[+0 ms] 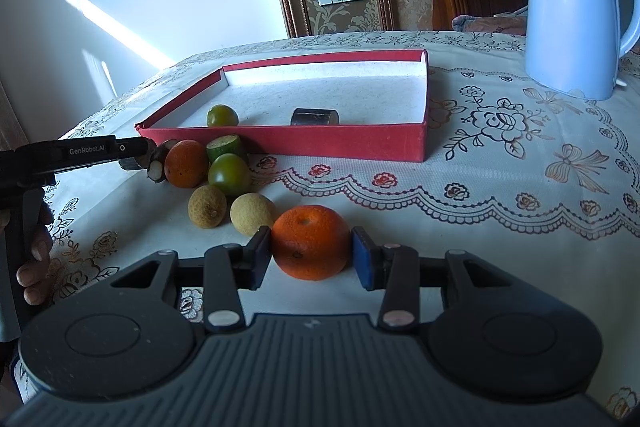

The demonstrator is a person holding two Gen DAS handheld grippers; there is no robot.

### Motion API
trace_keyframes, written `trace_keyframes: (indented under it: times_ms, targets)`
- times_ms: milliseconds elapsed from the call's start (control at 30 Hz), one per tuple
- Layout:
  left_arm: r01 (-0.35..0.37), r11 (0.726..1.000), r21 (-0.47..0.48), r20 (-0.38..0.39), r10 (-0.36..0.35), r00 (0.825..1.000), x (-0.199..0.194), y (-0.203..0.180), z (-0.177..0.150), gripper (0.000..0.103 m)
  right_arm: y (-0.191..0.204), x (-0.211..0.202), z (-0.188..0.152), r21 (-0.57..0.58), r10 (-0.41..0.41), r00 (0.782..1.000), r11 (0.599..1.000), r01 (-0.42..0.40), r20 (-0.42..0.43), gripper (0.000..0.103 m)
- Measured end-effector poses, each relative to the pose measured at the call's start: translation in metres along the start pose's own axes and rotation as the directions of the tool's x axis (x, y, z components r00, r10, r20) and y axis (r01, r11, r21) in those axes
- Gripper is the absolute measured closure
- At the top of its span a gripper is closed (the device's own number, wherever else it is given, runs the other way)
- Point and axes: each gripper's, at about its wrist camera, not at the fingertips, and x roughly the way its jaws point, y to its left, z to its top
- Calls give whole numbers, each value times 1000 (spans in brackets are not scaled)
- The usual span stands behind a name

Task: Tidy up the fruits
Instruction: 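Grasp the dark wrapped chocolate bar with the left tool while the right tool holds the orange, then carry the chocolate bar in the left tool and orange in the right tool over the tray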

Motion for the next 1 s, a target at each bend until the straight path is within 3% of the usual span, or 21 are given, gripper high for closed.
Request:
trace_keyframes:
  times_ms: [167, 333, 500, 667, 1000]
  targets:
    - [13, 1000, 17, 1, -13, 1000, -6, -2, -1, 75, 1, 0, 0, -8, -5, 1000, 1000, 5, -2, 63]
    - [19, 1000, -22, -55, -20, 998, -1, 5, -2, 75, 0, 0, 0, -5, -3, 1000, 1000, 3, 0, 63]
    - [23, 1000, -14, -36, -23, 999, -10, 8, -10, 75, 0, 0, 0, -2, -1, 1000, 1000, 1, 1, 63]
    - [42, 999, 4, 41, -42, 998, -26, 2, -12, 75, 1, 0, 0, -4, -6, 1000, 1000, 6, 5, 63]
    - [65, 997, 40, 36, -67, 997, -27, -25, -5, 75, 1, -3, 2, 12, -28, 999, 1000, 27, 41, 64]
